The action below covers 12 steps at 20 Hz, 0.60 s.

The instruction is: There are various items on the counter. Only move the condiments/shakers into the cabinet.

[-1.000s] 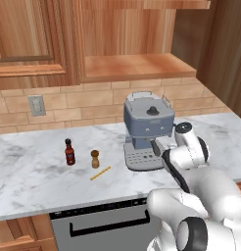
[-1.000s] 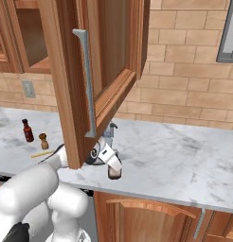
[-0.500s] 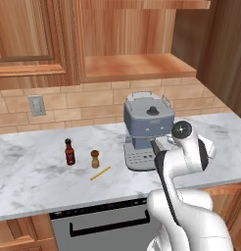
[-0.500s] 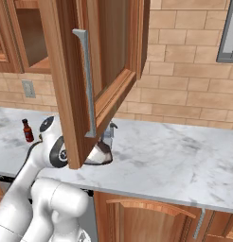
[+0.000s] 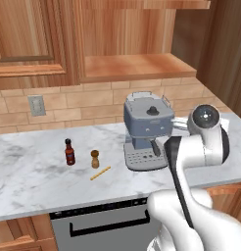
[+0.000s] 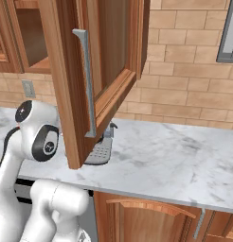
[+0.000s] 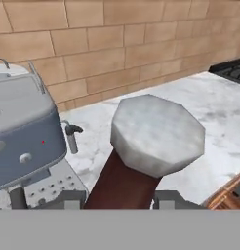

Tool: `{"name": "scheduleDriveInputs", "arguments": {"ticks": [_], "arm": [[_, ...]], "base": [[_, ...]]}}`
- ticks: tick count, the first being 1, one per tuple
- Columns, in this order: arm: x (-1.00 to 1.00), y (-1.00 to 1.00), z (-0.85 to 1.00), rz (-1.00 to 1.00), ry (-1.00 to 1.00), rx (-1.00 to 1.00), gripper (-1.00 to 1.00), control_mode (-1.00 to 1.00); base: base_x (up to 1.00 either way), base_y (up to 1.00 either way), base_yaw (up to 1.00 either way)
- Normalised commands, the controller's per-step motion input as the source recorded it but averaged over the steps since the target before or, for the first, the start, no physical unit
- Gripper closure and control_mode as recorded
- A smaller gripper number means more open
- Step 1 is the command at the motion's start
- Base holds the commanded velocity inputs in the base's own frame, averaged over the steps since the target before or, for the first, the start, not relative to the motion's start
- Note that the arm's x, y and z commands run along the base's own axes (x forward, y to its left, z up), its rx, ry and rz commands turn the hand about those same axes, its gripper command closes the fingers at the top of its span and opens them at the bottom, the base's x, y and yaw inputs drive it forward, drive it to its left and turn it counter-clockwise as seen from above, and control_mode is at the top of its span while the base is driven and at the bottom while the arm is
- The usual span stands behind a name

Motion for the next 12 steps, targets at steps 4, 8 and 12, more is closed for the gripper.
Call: {"name": "scheduleDriveInputs", "arguments": {"ticks": [4, 8, 12], "arm": [[-0.05, 0.47, 1.0, 0.39, 0.01, -0.02, 1.0, -1.0], [0.0, 0.65, 1.0, 0.44, 0.02, 0.0, 1.0, -1.0], [0.0, 0.67, 0.99, 0.4, 0.0, -0.04, 1.0, -1.0]], "base": [[0.0, 0.0, 0.0], [0.0, 0.0, 0.0], [0.0, 0.0, 0.0]]}}
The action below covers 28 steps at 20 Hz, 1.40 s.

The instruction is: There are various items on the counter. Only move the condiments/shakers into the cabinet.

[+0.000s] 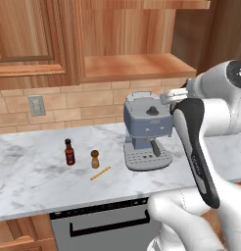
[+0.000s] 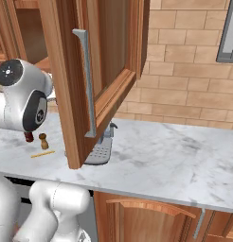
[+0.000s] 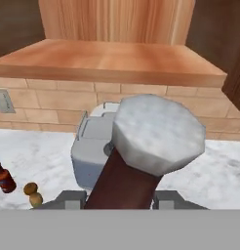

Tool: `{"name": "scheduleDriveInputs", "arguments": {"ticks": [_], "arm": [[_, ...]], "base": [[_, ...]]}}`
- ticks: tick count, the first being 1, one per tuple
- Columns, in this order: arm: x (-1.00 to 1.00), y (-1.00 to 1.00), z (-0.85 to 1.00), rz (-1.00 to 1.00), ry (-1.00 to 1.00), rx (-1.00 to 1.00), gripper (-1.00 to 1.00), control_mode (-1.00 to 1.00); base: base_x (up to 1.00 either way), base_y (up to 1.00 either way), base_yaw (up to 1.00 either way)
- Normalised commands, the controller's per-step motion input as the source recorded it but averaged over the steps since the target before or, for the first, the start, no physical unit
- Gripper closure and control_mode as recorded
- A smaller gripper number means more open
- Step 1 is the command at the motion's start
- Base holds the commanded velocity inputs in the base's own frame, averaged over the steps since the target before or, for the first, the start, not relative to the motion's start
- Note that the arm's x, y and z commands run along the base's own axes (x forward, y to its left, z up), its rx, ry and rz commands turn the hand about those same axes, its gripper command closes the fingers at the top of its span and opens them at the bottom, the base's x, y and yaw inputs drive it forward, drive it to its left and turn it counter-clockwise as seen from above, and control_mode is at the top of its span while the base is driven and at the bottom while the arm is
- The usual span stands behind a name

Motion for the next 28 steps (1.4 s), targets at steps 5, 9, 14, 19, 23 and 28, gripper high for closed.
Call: {"name": "scheduleDriveInputs", "arguments": {"ticks": [5, 9, 14, 19, 23, 28], "arm": [[0.0, 0.27, 0.63, 0.23, -0.01, -0.11, 1.0, -1.0], [0.19, 0.0, -0.12, 0.0, -0.02, -0.07, 1.0, -1.0], [0.51, -0.1, 0.0, 0.0, -0.07, -0.03, 1.0, -1.0], [0.34, -0.14, 0.0, 0.01, -0.13, -0.03, 1.0, -1.0], [0.13, -0.12, 0.0, 0.01, -0.23, -0.06, 1.0, -1.0], [0.41, -0.14, 0.0, 0.0, -0.02, 0.0, 1.0, -1.0]], "base": [[0.0, 0.0, 0.0], [0.0, 0.0, 0.0], [0.0, 0.0, 0.0], [0.0, 0.0, 0.0], [0.0, 0.0, 0.0], [0.0, 0.0, 0.0]]}}
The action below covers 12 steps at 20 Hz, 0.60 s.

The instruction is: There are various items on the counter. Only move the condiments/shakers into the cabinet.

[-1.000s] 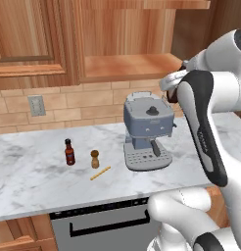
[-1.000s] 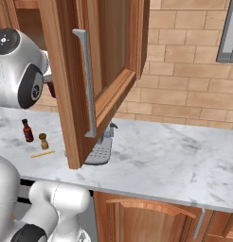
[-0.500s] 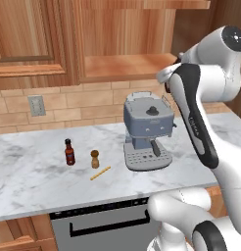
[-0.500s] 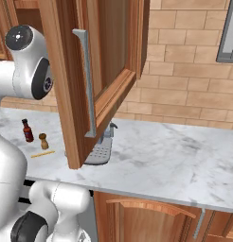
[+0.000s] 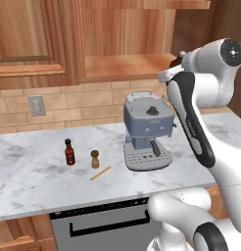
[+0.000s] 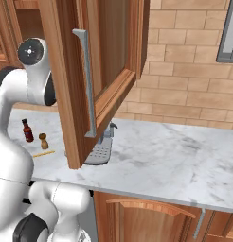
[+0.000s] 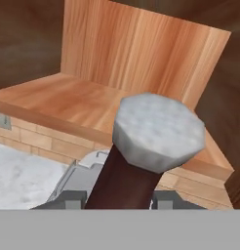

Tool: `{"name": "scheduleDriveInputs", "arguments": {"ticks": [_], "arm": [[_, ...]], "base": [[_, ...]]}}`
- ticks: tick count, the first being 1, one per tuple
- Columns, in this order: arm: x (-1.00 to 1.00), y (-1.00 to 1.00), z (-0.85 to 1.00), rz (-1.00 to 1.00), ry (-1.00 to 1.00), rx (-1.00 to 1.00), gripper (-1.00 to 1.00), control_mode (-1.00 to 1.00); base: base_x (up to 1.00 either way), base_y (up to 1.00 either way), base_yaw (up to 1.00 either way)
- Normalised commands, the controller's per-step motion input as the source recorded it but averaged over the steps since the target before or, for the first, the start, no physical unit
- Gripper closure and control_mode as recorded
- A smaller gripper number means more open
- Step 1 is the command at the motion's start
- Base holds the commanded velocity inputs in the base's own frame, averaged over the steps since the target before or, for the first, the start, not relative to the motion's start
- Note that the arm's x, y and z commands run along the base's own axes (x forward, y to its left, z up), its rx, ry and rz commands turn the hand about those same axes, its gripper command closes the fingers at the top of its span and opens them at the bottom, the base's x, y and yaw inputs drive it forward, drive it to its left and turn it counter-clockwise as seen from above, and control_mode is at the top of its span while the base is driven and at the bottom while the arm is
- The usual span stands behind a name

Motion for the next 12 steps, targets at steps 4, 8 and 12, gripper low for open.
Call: {"name": "scheduleDriveInputs", "arguments": {"ticks": [4, 8, 12], "arm": [[0.65, -0.12, 0.0, 0.0, 0.0, 0.0, 1.0, -1.0], [0.66, -0.05, 0.13, 0.0, 0.06, 0.01, 1.0, -1.0], [0.23, -0.01, 0.21, 0.0, 0.01, 0.0, 1.0, -1.0]], "base": [[0.0, 0.0, 0.0], [0.0, 0.0, 0.0], [0.0, 0.0, 0.0]]}}
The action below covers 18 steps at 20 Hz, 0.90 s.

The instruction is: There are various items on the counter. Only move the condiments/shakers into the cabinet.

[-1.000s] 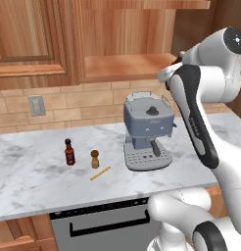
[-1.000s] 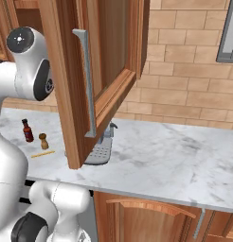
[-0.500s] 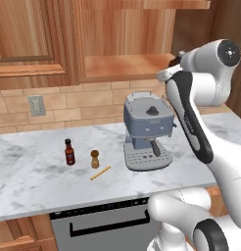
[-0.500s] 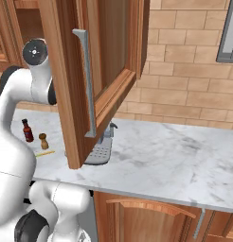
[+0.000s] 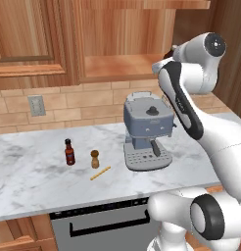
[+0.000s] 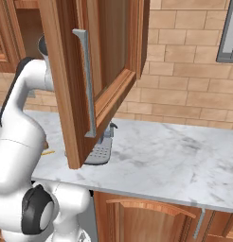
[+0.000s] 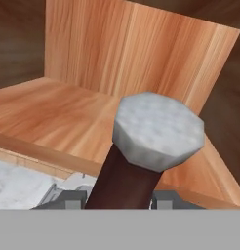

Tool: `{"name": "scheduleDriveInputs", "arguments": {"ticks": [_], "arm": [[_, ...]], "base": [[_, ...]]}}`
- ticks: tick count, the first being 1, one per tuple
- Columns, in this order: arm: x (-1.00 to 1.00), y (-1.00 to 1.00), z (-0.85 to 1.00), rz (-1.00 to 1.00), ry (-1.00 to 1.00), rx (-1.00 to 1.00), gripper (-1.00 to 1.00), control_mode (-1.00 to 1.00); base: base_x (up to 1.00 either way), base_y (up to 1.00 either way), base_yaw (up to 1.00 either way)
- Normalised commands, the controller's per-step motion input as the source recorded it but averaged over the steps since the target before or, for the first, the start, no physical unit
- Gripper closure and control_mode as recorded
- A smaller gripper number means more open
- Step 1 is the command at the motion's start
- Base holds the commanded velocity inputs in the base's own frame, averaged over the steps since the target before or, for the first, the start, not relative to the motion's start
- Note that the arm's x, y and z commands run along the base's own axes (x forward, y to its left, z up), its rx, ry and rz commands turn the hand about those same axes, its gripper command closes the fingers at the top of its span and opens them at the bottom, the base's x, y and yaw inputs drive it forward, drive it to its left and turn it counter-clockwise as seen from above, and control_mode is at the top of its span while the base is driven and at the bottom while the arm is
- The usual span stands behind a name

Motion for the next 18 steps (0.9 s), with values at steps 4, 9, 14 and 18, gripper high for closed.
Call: {"name": "scheduleDriveInputs", "arguments": {"ticks": [4, 9, 14, 18], "arm": [[0.0, 0.0, 0.09, 0.0, -0.03, 0.0, 1.0, -1.0], [0.15, 0.0, -0.08, 0.0, 0.0, -0.01, 1.0, -1.0], [0.43, 0.0, -0.14, 0.0, 0.0, -0.02, 1.0, -1.0], [0.55, 0.0, -0.09, 0.0, 0.0, -0.01, 1.0, -1.0]], "base": [[0.0, 0.0, 0.0], [0.0, 0.0, 0.0], [0.0, 0.0, 0.0], [0.0, 0.0, 0.0]]}}
